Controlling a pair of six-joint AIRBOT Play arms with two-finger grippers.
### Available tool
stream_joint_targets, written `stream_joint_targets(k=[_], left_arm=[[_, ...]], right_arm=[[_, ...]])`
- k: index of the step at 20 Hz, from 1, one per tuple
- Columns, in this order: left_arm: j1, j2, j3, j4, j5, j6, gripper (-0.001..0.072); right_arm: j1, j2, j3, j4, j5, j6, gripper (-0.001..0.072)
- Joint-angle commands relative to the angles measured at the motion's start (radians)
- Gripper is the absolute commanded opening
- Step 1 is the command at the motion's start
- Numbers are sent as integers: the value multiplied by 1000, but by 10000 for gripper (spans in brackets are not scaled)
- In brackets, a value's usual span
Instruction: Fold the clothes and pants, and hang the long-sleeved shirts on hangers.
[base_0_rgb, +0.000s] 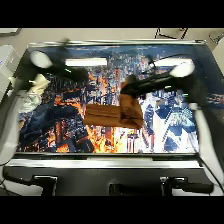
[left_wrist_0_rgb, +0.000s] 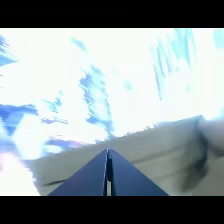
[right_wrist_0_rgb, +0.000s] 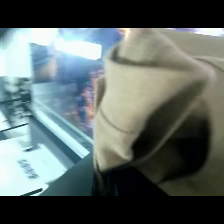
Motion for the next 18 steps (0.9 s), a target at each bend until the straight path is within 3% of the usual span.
stream_joint_targets(k=[1, 2, 3, 4, 5, 7, 9, 11, 16, 18], left_arm=[[128, 193, 0, 37, -17, 23, 26], [135, 232, 0, 38, -17, 23, 25], [134, 262, 0, 38, -17, 37, 26], [130, 283, 0, 38, -18, 45, 25], [126, 296, 0, 38, -18, 45, 25], [126, 304, 0, 38, -21, 45, 25], [127, 303, 0, 41, -21, 56, 25], [129, 303, 0, 41, -21, 75, 25], [134, 304, 0, 41, -21, 79, 25], [134, 303, 0, 41, -21, 79, 26]], right_arm=[[168, -227, 1, 245, -208, -47, 41], [210, -290, 1, 301, -234, -47, 42], [244, -346, 1, 370, -253, -56, 100], [267, -389, 1, 467, -260, -100, 437], [277, -417, 1, 576, -258, -179, 701], [249, -421, 1, 668, -233, -230, 692], [153, -381, 1, 593, -154, -236, 691], [9, -317, 1, 388, -48, -164, 691], [-329, -148, -28, -443, 257, 98, 671], [-381, -119, -139, -488, 245, 108, 663]])
